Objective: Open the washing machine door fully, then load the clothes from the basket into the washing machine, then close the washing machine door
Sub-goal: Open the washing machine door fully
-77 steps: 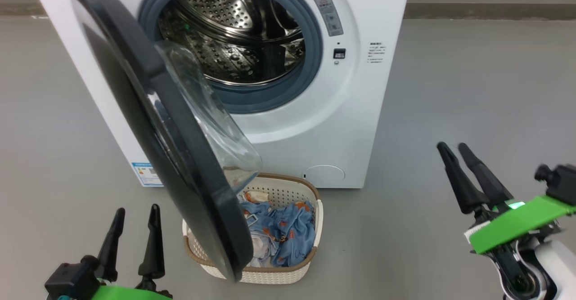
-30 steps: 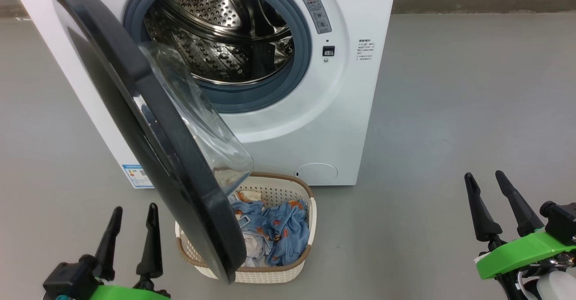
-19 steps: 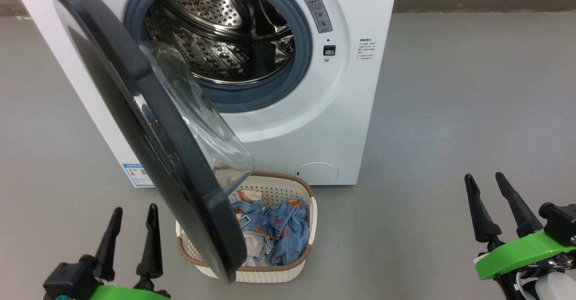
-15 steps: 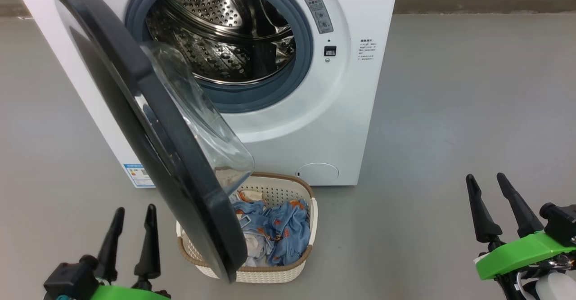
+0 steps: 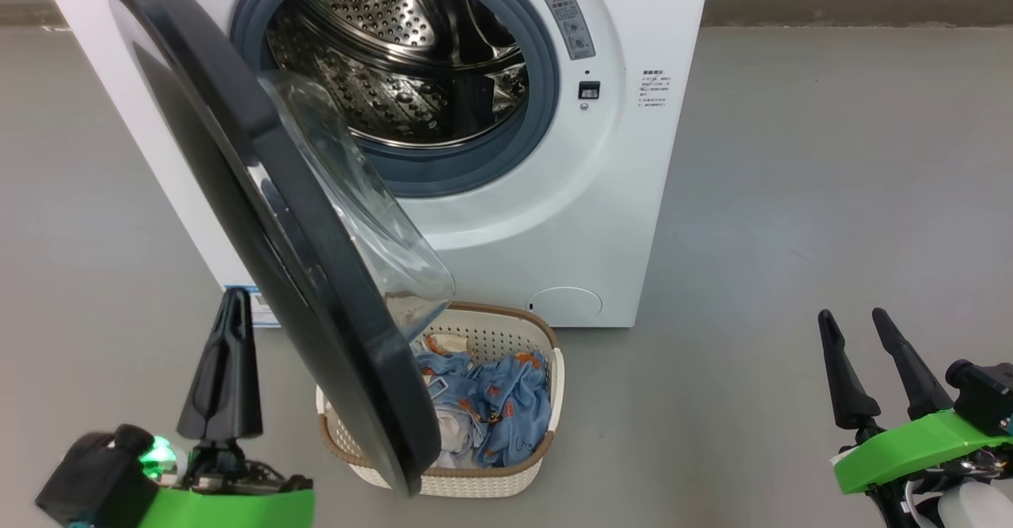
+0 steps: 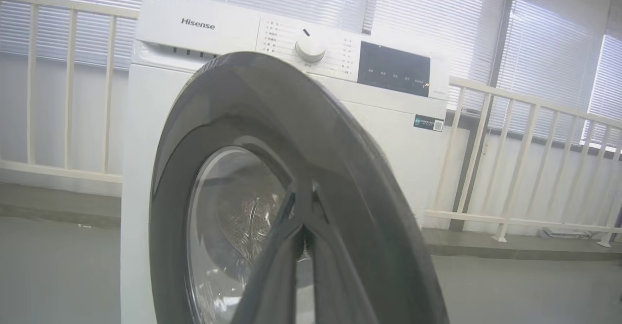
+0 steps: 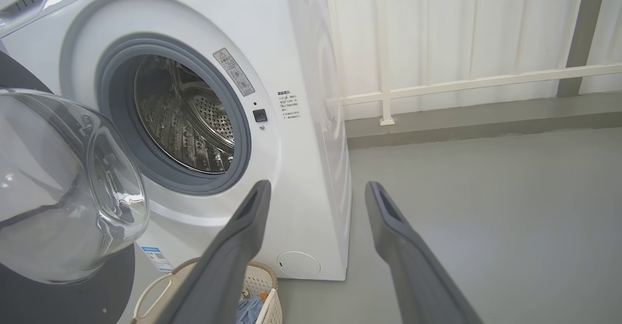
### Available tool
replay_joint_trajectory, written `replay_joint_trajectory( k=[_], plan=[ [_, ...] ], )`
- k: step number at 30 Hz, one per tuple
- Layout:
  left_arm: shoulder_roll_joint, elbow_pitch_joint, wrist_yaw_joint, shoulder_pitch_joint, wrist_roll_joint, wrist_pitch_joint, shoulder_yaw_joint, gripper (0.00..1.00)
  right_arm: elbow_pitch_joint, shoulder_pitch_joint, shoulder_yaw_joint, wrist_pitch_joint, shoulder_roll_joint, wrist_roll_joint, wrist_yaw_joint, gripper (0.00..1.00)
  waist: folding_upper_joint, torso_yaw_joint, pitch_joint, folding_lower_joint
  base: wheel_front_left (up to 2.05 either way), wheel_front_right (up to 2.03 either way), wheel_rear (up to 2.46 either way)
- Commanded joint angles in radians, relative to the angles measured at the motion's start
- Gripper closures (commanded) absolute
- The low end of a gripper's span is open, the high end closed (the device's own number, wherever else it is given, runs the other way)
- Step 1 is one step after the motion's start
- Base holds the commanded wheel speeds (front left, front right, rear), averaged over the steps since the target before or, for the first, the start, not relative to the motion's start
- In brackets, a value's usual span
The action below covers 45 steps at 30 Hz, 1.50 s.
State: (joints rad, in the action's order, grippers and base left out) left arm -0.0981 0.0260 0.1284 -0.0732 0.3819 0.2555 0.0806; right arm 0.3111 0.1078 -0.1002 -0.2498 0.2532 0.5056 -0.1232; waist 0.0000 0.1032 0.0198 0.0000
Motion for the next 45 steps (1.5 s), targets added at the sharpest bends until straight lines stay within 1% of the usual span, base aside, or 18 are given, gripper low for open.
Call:
replay_joint_trajectory(
  k=[1, 5, 8, 13, 17, 25, 31, 38, 45],
  plan=[
    [-0.005, 0.075, 0.002, -0.035, -0.014, 0.006, -0.018, 1.00, -0.020, 0.008, -0.016, -0.012, 0.014, -0.002, -0.008, 0.00, 0.0000, 0.003, -0.001, 0.0000, 0.00, 0.00, 0.00],
    [-0.006, 0.164, 0.002, -0.038, -0.014, 0.006, 0.052, 1.00, -0.018, 0.010, -0.023, -0.012, 0.010, 0.000, -0.008, 0.00, 0.0000, 0.006, -0.001, 0.0000, 0.00, 0.00, 0.00],
    [-0.014, 0.178, 0.002, -0.030, -0.003, 0.006, 0.133, 1.00, -0.017, 0.012, -0.030, -0.012, 0.007, 0.001, -0.008, 0.00, 0.0000, 0.004, 0.000, 0.0000, 0.00, 0.00, 0.00],
    [-0.028, 0.123, 0.002, -0.026, 0.034, 0.006, 0.266, 1.00, -0.015, 0.017, -0.040, -0.012, 0.002, 0.006, -0.008, 0.00, 0.0000, -0.006, 0.001, 0.0000, 0.00, 0.00, 0.00],
    [-0.033, 0.038, 0.002, -0.037, 0.070, 0.001, 0.319, 1.00, -0.012, 0.019, -0.048, -0.012, -0.001, 0.011, -0.008, 0.00, 0.0000, -0.021, 0.000, 0.0000, 0.00, 0.00, 0.00],
    [-0.025, -0.116, 0.002, -0.069, 0.127, -0.011, 0.357, 1.00, -0.004, 0.022, -0.058, -0.012, -0.001, 0.020, -0.008, 0.00, 0.0000, -0.057, -0.003, 0.0000, 0.00, 0.00, 0.00],
    [-0.011, -0.217, -0.005, -0.098, 0.149, -0.005, 0.339, 1.00, -0.001, 0.024, -0.059, -0.012, 0.001, 0.023, -0.008, 0.00, 0.0000, -0.074, -0.003, 0.0000, 0.00, 0.00, 0.00],
    [0.001, -0.266, -0.023, -0.110, 0.158, 0.002, 0.304, 1.00, 0.002, 0.022, -0.056, -0.012, 0.001, 0.025, -0.008, 0.00, 0.0000, -0.076, -0.001, 0.0000, 0.00, 0.00, 0.00],
    [-0.002, -0.273, -0.026, -0.099, 0.156, 0.005, 0.269, 1.00, 0.003, 0.015, -0.052, -0.012, -0.002, 0.023, -0.008, 0.00, 0.0000, -0.040, -0.001, 0.0000, 0.00, 0.00, 0.00]
  ],
)
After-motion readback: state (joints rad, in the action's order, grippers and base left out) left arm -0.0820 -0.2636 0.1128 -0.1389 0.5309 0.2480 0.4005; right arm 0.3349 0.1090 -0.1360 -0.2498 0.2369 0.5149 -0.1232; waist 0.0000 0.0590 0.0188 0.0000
